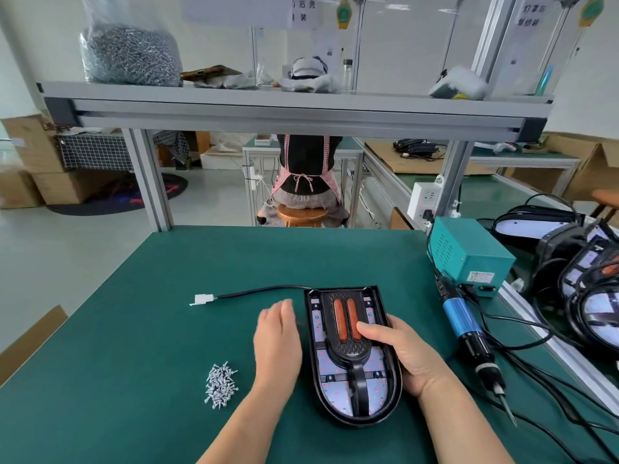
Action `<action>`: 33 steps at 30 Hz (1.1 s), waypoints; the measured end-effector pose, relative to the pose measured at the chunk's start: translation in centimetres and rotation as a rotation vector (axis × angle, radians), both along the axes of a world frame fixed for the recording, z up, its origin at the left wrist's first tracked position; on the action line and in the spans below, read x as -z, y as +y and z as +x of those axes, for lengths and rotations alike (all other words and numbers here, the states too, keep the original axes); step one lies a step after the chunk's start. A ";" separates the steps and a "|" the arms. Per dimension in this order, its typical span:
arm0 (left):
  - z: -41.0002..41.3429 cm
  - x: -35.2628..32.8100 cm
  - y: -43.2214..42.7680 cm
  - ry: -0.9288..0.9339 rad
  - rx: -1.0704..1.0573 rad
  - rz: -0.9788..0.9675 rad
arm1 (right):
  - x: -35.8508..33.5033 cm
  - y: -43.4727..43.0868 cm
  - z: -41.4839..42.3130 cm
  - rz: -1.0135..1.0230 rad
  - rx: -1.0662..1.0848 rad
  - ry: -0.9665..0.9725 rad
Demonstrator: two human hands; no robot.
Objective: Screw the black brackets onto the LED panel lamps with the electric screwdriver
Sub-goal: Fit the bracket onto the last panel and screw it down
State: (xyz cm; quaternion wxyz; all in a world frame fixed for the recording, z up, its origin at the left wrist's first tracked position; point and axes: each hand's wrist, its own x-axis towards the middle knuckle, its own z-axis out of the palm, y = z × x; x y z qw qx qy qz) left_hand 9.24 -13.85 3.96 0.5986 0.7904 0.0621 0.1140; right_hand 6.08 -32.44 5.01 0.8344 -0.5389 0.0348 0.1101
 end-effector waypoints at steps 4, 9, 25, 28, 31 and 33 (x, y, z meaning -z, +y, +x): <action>4.1 -0.7 2.2 -0.092 0.009 0.626 | 0.0 -0.1 0.0 0.025 -0.016 0.008; 8.6 -1.5 4.5 0.150 0.069 1.089 | -0.1 -0.1 0.0 0.012 -0.043 0.017; 7.9 -1.2 1.2 0.218 0.153 0.434 | 0.5 -0.1 0.8 0.111 0.118 0.100; 7.1 -0.7 0.1 0.272 0.110 -0.083 | 0.6 0.0 0.9 0.123 0.132 0.102; 5.7 0.2 -0.9 0.278 0.091 -0.342 | 0.6 0.0 1.0 0.135 0.150 0.105; 4.2 0.5 -1.4 0.308 0.127 -0.493 | 0.7 -0.1 1.0 0.148 0.163 0.104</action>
